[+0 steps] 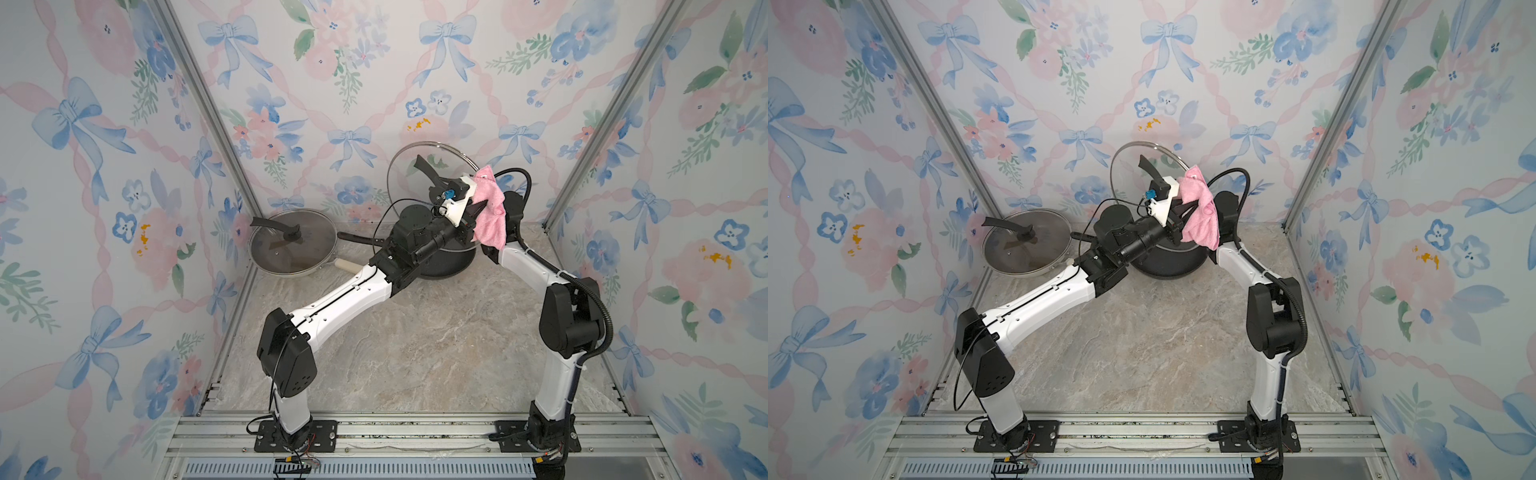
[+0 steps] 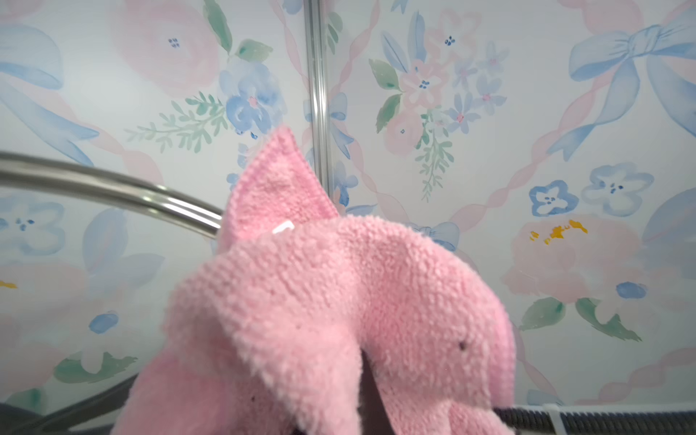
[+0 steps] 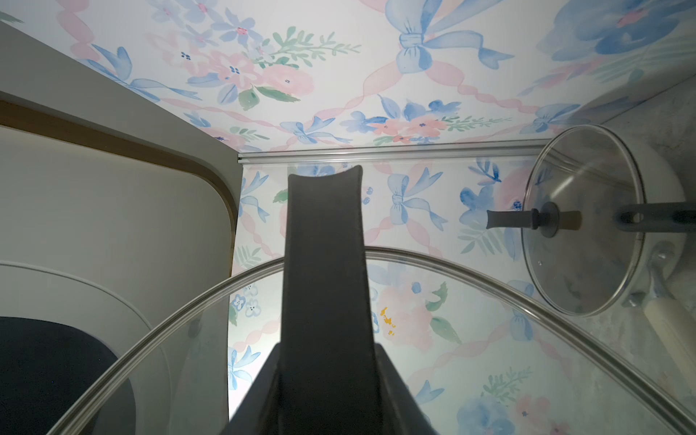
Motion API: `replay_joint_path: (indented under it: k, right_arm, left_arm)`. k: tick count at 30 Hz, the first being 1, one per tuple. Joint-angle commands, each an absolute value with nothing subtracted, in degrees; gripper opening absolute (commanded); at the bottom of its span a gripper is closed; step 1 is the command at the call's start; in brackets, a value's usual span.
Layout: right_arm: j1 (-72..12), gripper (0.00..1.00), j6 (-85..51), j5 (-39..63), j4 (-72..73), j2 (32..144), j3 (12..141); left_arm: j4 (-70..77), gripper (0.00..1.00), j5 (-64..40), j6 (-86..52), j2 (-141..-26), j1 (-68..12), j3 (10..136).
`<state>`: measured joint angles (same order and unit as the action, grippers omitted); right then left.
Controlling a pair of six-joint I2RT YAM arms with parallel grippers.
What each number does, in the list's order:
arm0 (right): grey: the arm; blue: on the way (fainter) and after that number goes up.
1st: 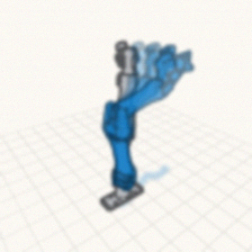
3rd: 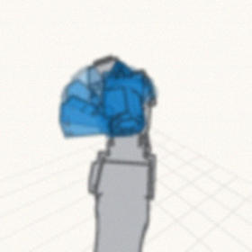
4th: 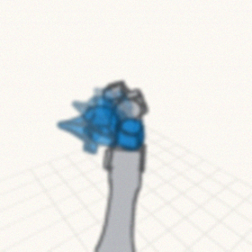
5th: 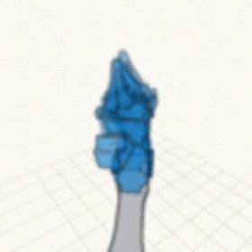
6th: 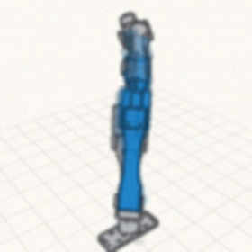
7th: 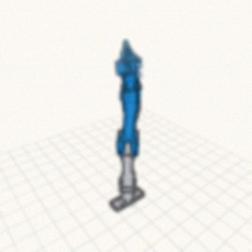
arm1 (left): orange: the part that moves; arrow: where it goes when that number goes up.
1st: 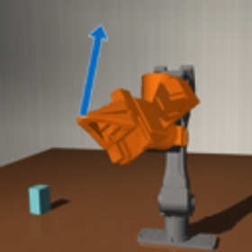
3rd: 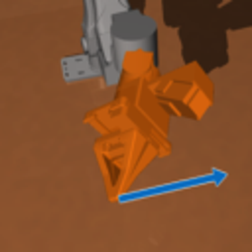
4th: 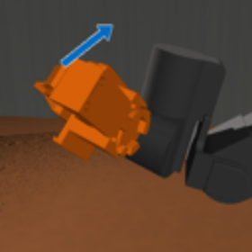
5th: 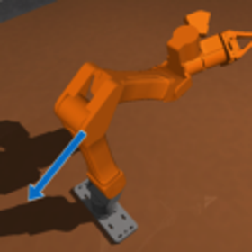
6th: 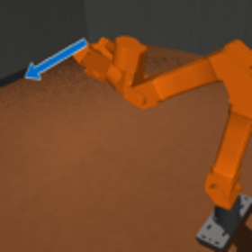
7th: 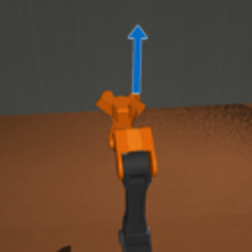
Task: Wipe the pot lid with a cloth
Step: Wipe the pot lid.
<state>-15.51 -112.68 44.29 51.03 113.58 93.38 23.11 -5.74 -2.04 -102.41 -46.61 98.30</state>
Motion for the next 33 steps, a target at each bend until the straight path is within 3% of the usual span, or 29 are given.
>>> replay_joint_path:
  k: [1,5,9,12,18,23,29,33]
  right_arm:
    - [-15.8,0.00,-114.2,43.0,59.7,110.2,95.1]
    - [-15.2,0.00,-114.2,43.0,60.1,108.9,94.4]
    - [-14.9,0.00,-114.1,42.9,59.9,108.4,94.2]
    - [-14.9,0.00,-114.1,42.8,59.2,109.1,95.0]
    - [-15.3,0.00,-114.8,42.6,59.2,111.7,97.2]
    - [-15.3,0.00,-116.4,42.4,60.3,113.3,98.7]
    - [-15.2,0.00,-117.3,42.0,60.9,113.0,100.4]
    - [-15.2,0.00,-117.1,42.0,60.9,111.9,100.8]
  left_arm:
    - [23.1,0.06,1.0,-2.7,-104.6,-43.4,96.9]
    - [23.2,0.05,13.3,-4.2,-105.1,-36.8,93.2]
    - [23.2,0.05,17.3,-5.9,-104.2,-32.6,89.4]
    - [23.2,0.06,10.4,-5.9,-103.9,-34.3,89.4]
    - [23.2,0.06,-1.8,1.4,-104.9,-46.6,94.2]
    - [23.2,0.06,-12.6,-2.7,-105.2,-49.0,96.7]
    - [23.0,0.06,-5.3,-6.3,-105.0,-43.0,90.6]
    - [22.9,0.05,6.2,-9.1,-103.7,-37.5,85.6]
